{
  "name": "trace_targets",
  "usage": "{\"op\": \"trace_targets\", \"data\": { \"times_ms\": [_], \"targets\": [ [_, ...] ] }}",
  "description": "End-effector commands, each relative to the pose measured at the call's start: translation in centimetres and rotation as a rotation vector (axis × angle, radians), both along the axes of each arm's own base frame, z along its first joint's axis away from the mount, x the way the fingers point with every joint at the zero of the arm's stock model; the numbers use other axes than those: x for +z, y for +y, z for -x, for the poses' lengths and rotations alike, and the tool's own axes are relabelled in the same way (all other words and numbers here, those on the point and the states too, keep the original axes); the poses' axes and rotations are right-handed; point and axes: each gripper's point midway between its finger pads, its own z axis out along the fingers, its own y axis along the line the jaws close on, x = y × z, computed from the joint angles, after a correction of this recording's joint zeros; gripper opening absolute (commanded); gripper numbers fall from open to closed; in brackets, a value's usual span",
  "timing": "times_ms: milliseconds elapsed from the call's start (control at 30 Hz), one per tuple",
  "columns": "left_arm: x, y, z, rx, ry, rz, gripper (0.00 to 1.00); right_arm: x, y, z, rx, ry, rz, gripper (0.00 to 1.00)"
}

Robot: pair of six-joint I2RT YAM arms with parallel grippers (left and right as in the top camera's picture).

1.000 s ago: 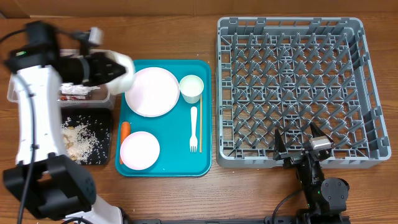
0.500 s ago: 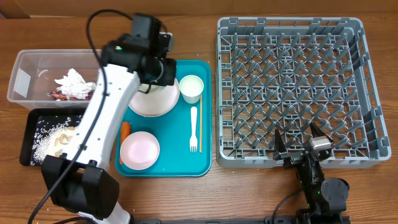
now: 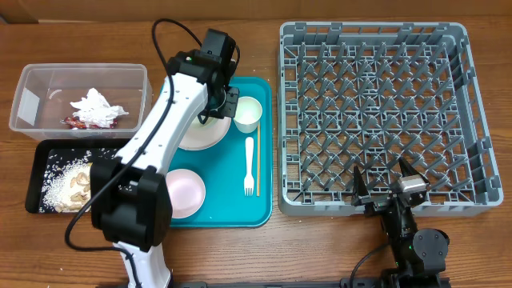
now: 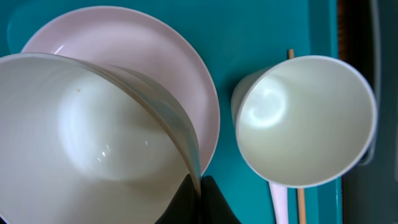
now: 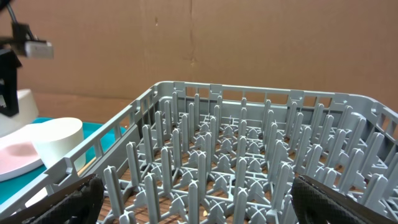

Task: Sort waste into correct bins and load items into the dishwasher rack
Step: 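Carry the empty bowl right and set it on the white plate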

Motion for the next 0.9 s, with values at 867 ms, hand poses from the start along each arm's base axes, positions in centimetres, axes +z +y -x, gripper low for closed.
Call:
{"op": "trace_targets", "data": {
  "times_ms": [867],
  "targets": [
    [8.2, 0.1, 4.6, -0.011, 0.014, 0.075, 0.04, -0.3, 0.1, 0.0, 0.006, 0.000, -0.003, 1.00]
  ]
}}
